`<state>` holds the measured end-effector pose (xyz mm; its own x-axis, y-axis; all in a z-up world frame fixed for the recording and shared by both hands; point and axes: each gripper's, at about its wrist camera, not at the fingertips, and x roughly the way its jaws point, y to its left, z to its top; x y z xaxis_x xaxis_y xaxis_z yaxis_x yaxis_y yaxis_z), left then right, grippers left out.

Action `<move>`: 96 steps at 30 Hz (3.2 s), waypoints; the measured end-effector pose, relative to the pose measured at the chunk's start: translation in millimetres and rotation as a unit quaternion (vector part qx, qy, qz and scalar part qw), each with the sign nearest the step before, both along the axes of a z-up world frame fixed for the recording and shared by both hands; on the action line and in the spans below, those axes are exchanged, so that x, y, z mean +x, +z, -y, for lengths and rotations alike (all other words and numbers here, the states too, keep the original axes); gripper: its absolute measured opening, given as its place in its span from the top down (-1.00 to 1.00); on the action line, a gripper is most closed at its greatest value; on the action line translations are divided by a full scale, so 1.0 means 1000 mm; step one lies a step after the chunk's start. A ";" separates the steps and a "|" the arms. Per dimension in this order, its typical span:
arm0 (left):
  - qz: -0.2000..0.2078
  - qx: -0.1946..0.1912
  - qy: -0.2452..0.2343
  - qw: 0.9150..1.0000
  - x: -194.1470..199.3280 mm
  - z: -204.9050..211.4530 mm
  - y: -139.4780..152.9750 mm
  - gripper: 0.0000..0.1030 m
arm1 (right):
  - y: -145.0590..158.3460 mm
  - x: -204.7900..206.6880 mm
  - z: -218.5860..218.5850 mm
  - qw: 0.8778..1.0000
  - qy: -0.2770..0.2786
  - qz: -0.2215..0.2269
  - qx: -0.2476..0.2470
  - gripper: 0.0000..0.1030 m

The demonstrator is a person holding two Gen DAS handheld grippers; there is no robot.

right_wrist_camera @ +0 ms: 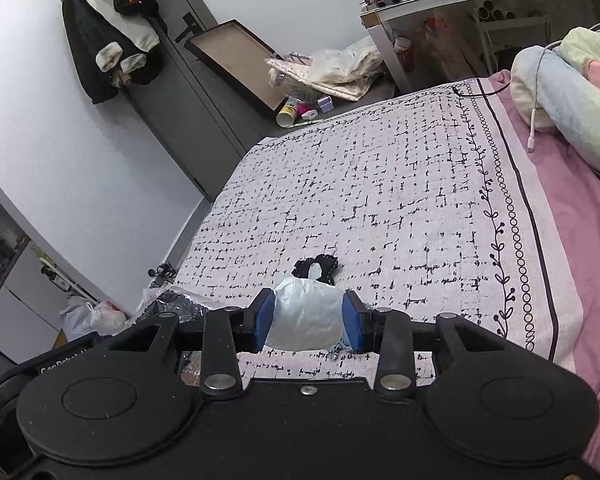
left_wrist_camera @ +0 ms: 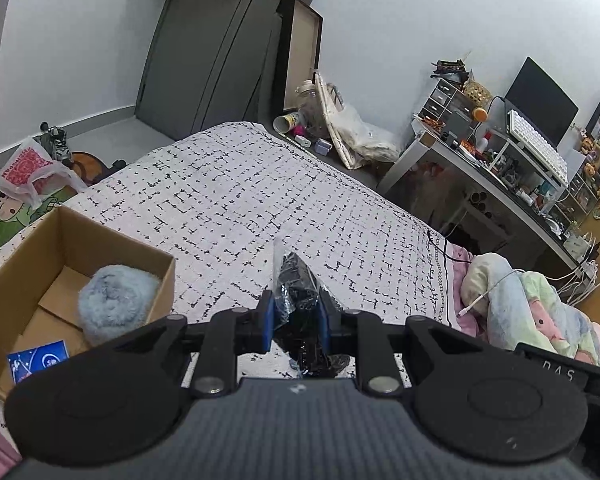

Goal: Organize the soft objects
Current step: 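Carry the black bag in the left gripper to the box while the right gripper carries the white bag, then open the left gripper over the box while the right gripper releases the white bag into it, then move the right gripper to the blue denim scrap while the left gripper approaches the black fluffy item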

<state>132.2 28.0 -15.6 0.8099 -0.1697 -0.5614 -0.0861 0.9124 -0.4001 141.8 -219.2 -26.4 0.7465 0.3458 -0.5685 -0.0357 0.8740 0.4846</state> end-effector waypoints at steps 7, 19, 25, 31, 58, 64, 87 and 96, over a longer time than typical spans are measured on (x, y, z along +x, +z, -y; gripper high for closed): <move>0.015 0.009 -0.013 1.000 0.005 -0.022 -0.004 0.59 | -0.005 -0.001 -0.026 1.000 0.005 -0.005 -0.026 0.28; 0.016 -0.007 0.027 0.999 -0.003 -0.083 -0.033 0.59 | -0.007 -0.003 -0.090 0.998 0.042 0.004 -0.052 0.28; 0.020 -0.021 0.049 0.998 -0.004 -0.112 -0.037 0.59 | -0.007 0.001 -0.129 0.996 0.070 0.007 -0.057 0.28; 0.010 -0.032 0.075 0.997 -0.008 -0.138 -0.046 0.59 | -0.010 0.009 -0.161 0.994 0.089 0.005 -0.060 0.28; 0.021 -0.049 0.170 0.984 -0.021 -0.184 -0.053 0.17 | -0.017 0.006 -0.232 0.984 0.168 -0.020 -0.047 0.17; 0.009 -0.034 0.173 0.984 -0.022 -0.182 -0.051 -0.18 | -0.018 0.006 -0.218 0.987 0.148 -0.033 -0.047 -0.15; -0.026 0.047 0.116 0.992 -0.012 -0.111 -0.028 -0.79 | -0.004 0.003 -0.105 0.995 0.078 -0.030 -0.048 -0.70; -0.030 0.060 0.095 0.993 -0.007 -0.074 -0.014 -0.80 | 0.005 0.005 -0.062 0.997 0.064 -0.028 -0.016 -0.80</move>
